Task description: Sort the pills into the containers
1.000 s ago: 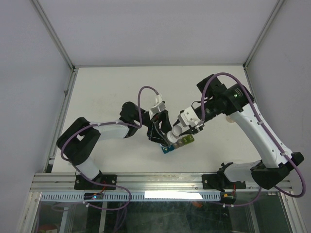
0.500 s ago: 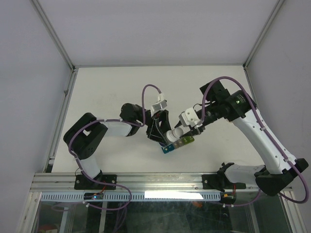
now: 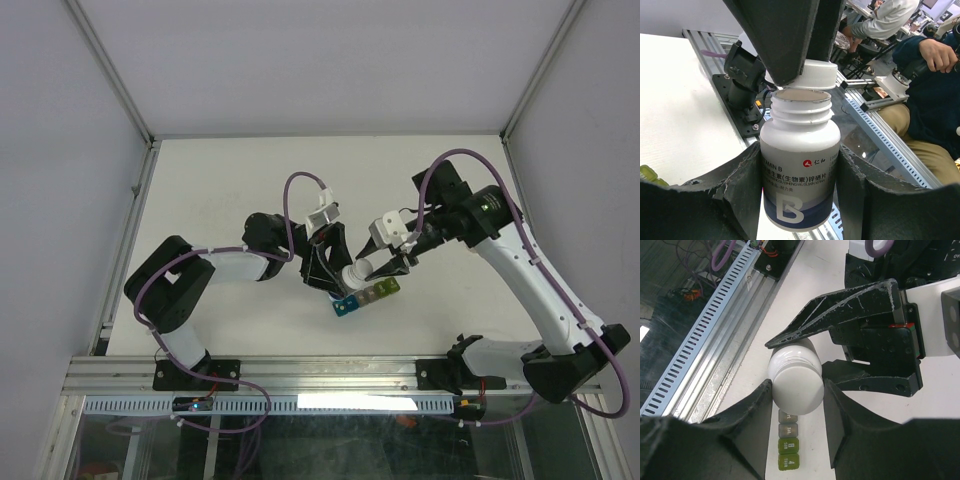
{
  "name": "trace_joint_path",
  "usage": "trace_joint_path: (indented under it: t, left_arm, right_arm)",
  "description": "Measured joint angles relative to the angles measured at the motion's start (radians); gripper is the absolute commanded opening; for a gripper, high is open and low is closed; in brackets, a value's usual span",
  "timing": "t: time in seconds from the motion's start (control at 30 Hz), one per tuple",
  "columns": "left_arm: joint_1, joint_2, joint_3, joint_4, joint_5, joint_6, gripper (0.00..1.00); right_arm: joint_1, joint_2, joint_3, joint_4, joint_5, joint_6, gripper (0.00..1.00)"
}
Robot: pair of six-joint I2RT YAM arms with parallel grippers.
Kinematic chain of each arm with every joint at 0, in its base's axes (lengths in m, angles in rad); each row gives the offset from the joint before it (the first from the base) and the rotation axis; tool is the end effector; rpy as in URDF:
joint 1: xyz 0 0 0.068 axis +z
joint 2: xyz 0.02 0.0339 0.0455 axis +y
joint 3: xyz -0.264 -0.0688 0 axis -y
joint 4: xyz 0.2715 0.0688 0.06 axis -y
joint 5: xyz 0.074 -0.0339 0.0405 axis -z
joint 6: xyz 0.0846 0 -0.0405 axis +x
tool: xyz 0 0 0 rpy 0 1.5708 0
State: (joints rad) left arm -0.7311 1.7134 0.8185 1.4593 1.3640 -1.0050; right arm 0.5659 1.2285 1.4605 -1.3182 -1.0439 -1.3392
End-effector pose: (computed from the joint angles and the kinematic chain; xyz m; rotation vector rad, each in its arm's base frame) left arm 0.2063 -0.2962 0.2494 1.3807 1.2424 -1.9917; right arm 0.1601 0.1883 0.3799 -1.9326 0.9989 0.9466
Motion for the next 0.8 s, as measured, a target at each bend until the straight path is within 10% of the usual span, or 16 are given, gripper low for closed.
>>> trace_joint_path:
  t: [0.8]
  left_arm:
    - [0.0, -0.092, -0.06, -0.086, -0.022, 0.179, 0.0]
  right_arm:
    - [0.0, 0.026, -0.093, 0.076, -0.15, 0.061, 0.32]
